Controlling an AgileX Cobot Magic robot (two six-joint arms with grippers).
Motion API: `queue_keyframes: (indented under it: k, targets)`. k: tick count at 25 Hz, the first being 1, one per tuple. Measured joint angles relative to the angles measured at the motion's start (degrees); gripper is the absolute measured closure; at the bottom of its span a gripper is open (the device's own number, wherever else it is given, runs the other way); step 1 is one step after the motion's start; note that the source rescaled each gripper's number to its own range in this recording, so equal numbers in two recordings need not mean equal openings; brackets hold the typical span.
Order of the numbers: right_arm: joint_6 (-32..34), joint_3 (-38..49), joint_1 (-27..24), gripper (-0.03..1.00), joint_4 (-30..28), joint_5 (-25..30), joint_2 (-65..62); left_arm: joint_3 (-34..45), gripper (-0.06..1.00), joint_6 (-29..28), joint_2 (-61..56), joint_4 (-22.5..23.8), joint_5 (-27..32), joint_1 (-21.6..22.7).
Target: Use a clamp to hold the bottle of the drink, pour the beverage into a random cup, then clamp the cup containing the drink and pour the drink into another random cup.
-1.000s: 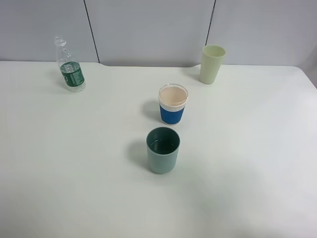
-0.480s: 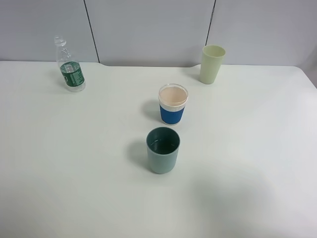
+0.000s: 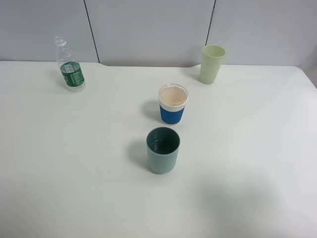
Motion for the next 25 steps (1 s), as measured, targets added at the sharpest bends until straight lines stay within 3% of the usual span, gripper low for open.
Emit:
queue_keyframes:
  k: [19, 25]
  targets:
    - [0.1, 0.0, 0.0, -0.03, 0.0, 0.0, 0.0, 0.0, -0.06, 0.0, 0.0, -0.3, 0.0, 0.0]
    - [0.1, 0.0, 3.7, -0.03, 0.0, 0.0, 0.0, 0.0, -0.06, 0.0, 0.0, -0.3, 0.0, 0.0]
